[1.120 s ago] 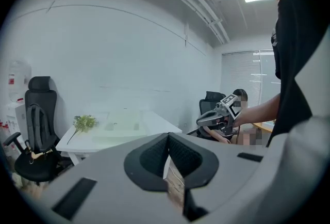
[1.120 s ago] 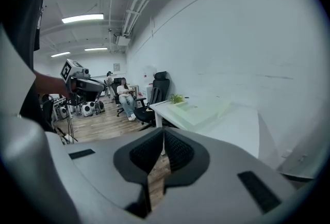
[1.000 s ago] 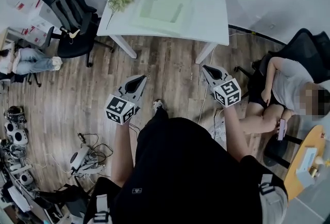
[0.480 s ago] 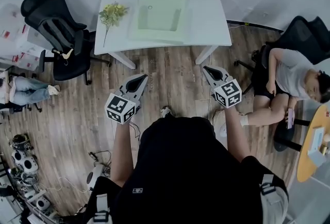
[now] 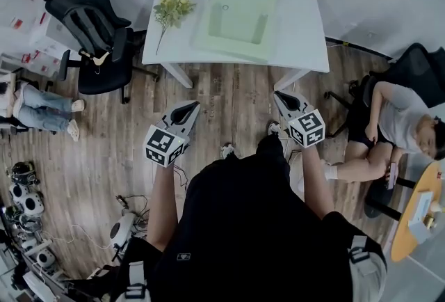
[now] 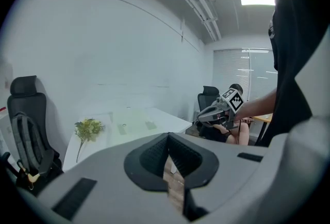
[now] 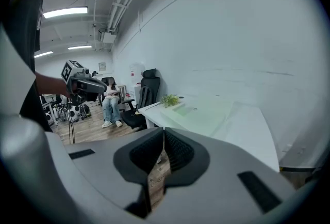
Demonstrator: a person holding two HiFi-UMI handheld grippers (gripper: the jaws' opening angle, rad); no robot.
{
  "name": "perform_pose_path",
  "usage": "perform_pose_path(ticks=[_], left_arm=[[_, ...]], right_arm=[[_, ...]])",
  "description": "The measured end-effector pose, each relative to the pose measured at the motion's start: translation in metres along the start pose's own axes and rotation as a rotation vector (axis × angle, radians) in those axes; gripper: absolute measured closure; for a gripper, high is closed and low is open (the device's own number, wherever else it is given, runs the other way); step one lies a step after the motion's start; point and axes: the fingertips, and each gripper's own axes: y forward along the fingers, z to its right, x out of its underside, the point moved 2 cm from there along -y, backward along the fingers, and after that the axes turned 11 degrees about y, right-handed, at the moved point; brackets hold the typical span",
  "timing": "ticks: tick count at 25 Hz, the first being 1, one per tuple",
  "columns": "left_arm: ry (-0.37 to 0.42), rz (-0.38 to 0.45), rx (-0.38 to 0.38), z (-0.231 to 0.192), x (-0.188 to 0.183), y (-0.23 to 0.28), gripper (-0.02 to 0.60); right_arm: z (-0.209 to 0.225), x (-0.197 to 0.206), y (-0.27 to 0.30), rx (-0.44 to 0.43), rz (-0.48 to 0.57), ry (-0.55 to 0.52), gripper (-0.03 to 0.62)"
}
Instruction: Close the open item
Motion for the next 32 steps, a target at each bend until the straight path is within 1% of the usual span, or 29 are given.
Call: perform_pose_path(ticks=[5,8,13,16,20,24,30,32], left_arm=[[-0.031,-0.006,-0.071,-0.014,0.007,-0.018,0.577],[-0.053,-0.016,-0.101,-0.02,0.011,-0.022,0.575],[-0.075,-0.016,-0.117,-0.033,0.009,-0.02,0.577],[-0.091,-0.004,-0.104,-0.036,0.006,-0.003,0.577],[-0.098,0.007,-0.085,-0.037,-0.006,0.028,0.575],[-0.102,-0.002,-0.074,-0.035,-0.015,0.058,0.577],[-0.118,-0.009,-0.097,-0.038,-0.033,0.105,0.577],[-0.115,-0.024,-0.105,-0.037,-0.038,0.121,0.577]], right_arm=[[-0.002,-0.007,0.027,-0.051,-0.002,-0.018,0.588],[-0.001,-0.013,0.042,-0.08,-0.008,-0.03,0.587],[0.002,-0.035,0.06,-0.096,0.004,-0.045,0.586],[0.008,-0.04,0.062,-0.105,-0.004,-0.054,0.588],[0.035,-0.041,0.059,-0.096,-0.021,-0.044,0.588],[0.067,-0.045,0.054,-0.091,-0.027,-0.035,0.588],[0.119,-0.057,0.058,-0.112,-0.037,-0.038,0.587],[0.139,-0.063,0.059,-0.121,-0.039,-0.042,0.587]])
